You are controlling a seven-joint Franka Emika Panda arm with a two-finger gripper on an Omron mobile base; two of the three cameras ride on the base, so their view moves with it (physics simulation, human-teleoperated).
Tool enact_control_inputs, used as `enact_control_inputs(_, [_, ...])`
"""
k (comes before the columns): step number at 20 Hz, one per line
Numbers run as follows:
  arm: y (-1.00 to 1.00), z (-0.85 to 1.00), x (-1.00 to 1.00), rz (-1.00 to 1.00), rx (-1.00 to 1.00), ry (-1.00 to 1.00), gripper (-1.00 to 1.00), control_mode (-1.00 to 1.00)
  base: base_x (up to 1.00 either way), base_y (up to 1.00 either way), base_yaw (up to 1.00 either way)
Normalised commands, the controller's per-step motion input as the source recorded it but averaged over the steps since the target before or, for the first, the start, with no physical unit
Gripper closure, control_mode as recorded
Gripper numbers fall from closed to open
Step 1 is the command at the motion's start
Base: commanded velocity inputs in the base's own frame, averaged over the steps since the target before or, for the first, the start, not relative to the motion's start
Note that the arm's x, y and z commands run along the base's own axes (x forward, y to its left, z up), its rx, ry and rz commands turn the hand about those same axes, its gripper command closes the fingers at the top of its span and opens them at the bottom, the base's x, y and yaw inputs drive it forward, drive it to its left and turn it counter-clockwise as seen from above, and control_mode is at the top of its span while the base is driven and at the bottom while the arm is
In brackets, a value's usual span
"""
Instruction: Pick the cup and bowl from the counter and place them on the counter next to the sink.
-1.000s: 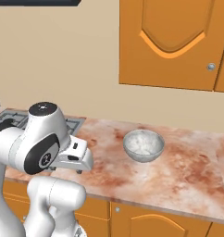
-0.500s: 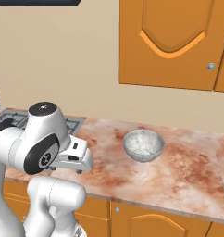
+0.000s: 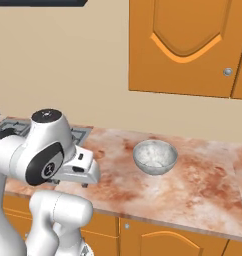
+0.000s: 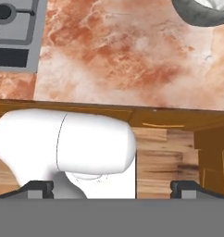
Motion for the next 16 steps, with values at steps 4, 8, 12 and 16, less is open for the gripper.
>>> enact_control_inputs(4, [0.17,-0.04,0.38,0.00,0.00,0.06,-1.00,-1.00,0.00,0.00,0.00])
enact_control_inputs(8, [0.11,-0.08,0.91,0.03,0.00,0.07,-1.00,-1.00,0.00,0.00,0.00])
enact_control_inputs(12, [0.00,-0.09,1.00,0.06,-0.01,0.03,-1.00,-1.00,0.00,0.00,0.00])
enact_control_inputs(16, [0.01,-0.18,0.93,0.02,-0.06,0.00,-1.00,-1.00,0.00,0.00,0.00])
